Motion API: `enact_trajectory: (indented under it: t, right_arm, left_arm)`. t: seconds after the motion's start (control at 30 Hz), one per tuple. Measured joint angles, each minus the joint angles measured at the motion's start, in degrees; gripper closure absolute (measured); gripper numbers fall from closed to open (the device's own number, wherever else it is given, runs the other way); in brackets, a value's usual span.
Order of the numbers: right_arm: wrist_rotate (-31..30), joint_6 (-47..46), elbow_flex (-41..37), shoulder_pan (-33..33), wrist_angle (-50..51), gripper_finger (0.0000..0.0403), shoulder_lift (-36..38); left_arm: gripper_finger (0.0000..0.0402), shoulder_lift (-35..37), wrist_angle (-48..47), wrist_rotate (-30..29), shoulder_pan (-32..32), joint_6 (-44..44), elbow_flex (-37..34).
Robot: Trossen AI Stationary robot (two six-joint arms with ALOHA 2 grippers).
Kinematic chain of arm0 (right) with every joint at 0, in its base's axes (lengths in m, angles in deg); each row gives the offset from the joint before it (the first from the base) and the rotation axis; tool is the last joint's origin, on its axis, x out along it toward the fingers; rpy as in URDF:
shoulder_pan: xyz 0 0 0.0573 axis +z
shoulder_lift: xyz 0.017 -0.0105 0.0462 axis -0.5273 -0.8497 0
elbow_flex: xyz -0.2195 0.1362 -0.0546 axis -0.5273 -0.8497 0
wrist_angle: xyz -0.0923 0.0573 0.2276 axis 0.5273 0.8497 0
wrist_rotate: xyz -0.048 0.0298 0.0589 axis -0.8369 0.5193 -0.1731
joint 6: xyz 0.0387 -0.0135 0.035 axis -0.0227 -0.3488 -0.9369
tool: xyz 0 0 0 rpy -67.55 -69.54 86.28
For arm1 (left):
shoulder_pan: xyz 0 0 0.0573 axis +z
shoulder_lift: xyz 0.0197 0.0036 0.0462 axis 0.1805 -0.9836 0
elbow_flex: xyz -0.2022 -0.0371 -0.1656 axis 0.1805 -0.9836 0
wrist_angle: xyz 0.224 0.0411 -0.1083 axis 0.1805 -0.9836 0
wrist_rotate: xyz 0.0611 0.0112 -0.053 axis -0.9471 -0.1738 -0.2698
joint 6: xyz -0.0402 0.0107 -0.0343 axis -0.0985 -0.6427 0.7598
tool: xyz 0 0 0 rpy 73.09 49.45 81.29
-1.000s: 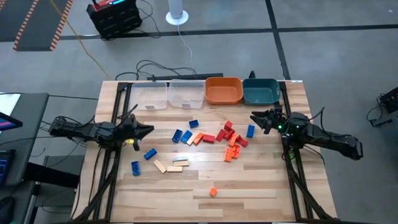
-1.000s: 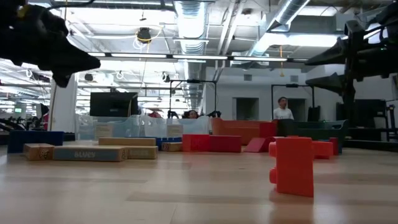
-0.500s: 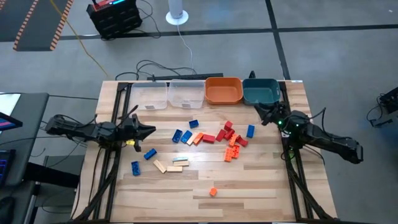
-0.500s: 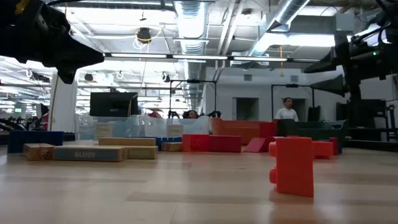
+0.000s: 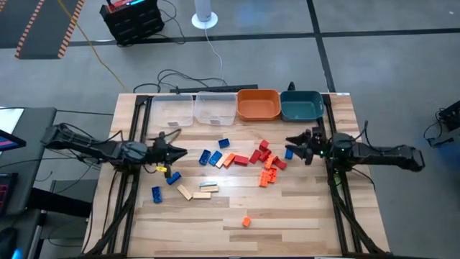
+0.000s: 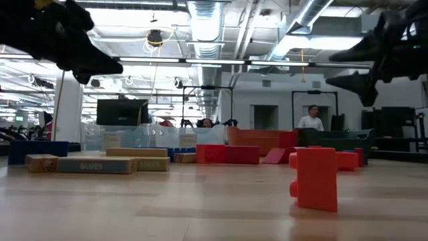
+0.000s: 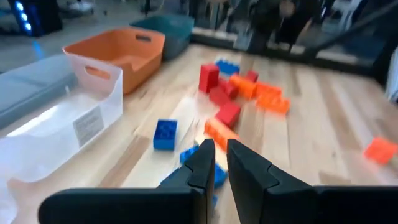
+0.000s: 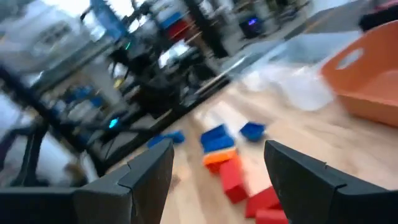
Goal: Sort blocks
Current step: Put the brown block into the right transparent bin
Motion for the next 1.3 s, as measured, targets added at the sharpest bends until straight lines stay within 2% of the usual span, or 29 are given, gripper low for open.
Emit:
enact_trajectory:
  t: [0.13,0.27,0.4,0.53,0.73,0.9,1.0,1.17,1.3]
  right_arm:
    - [-10.6,1.7,0.0,7.0,-1.1,0.0121,-5.9]
    - [-19.2,3.0,0.0,12.8,-3.8,0.0121,-13.1]
    - [-22.8,4.5,0.3,16.8,-9.7,0.0121,-19.6]
    - [-26.4,5.0,4.5,19.7,-8.0,0.0121,-27.2]
    - [-32.4,9.2,11.6,21.3,-9.7,0.0121,-41.5]
    - [-33.7,10.1,13.6,21.3,-15.4,0.0121,-51.1]
    - [-33.7,10.6,14.1,21.7,-17.4,0.0121,-54.0]
    - [-33.7,11.7,14.5,22.2,-17.5,0.0121,-54.1]
    - [-33.7,12.7,14.6,21.6,-15.7,0.0121,-53.0]
  left_arm:
    - [0.0349,-6.3,-4.5,0.0,0.0,0.0,4.8]
    - [0.0307,-12.3,-8.0,0.1,0.0,0.1,9.4]
    - [0.0254,-18.1,-10.4,0.2,0.0,0.1,13.1]
    - [0.0210,-24.3,-10.7,0.4,1.0,0.4,16.7]
    - [0.0196,-36.0,-14.4,1.3,5.0,4.1,22.5]
    - [0.0195,-45.8,-16.4,1.8,7.9,11.4,25.7]
    - [0.0191,-50.1,-16.5,5.3,8.0,14.0,27.3]
    - [0.0173,-53.8,-19.1,13.2,6.4,18.1,30.2]
    - [0.0171,-53.7,-19.1,15.1,0.9,16.4,32.2]
